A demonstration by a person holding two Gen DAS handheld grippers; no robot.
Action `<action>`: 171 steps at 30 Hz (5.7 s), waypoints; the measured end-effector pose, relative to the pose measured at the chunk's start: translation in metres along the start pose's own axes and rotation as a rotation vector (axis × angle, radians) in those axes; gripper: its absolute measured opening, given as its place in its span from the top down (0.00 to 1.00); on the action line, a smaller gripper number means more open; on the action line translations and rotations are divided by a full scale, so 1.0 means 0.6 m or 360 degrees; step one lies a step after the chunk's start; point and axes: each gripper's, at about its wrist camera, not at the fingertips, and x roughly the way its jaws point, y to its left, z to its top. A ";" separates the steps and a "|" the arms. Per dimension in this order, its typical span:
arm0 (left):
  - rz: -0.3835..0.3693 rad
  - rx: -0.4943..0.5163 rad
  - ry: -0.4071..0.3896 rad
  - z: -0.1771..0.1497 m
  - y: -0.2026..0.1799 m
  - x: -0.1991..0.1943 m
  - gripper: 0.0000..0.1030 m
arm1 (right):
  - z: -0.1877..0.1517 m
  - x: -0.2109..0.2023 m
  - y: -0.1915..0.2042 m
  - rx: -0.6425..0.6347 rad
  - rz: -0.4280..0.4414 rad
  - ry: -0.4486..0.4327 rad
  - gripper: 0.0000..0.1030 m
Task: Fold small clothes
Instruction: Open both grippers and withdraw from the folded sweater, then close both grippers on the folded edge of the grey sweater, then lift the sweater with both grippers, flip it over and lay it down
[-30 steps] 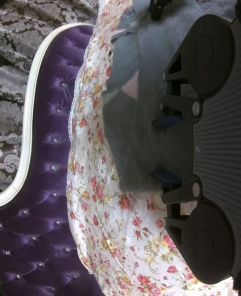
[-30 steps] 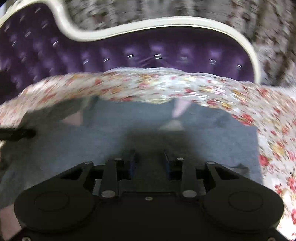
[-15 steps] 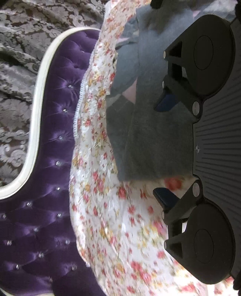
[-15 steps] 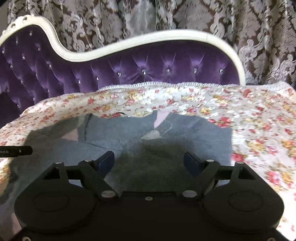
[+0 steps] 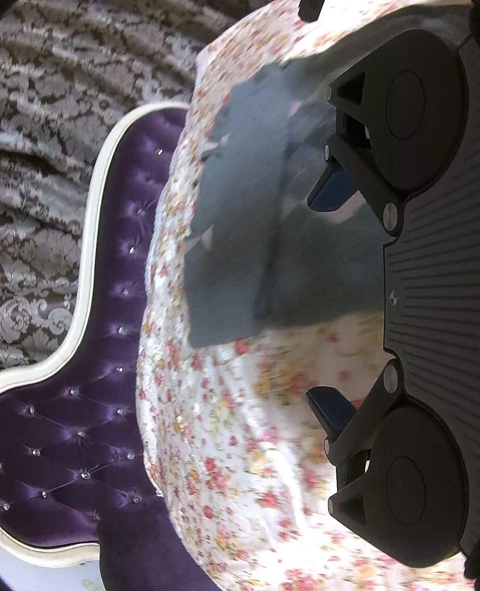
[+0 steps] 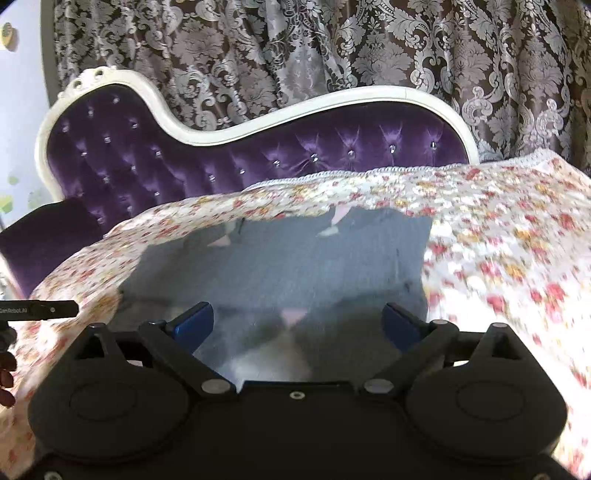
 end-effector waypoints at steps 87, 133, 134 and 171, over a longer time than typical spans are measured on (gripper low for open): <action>-0.0410 -0.0439 0.0061 -0.169 0.011 -0.111 0.96 | -0.170 -0.131 -0.023 0.0489 0.0318 0.0141 0.87; -0.0290 -0.0473 0.0054 0.220 0.032 0.360 0.89 | 0.164 0.382 -0.170 0.0623 0.0086 0.0093 0.80; -0.0280 -0.0500 0.0070 0.220 0.039 0.369 0.78 | 0.160 0.388 -0.173 0.0641 0.0061 0.0101 0.77; 0.0025 0.0190 0.0149 0.197 -0.028 0.364 0.41 | 0.178 0.449 -0.052 -0.0214 -0.0179 0.0333 0.38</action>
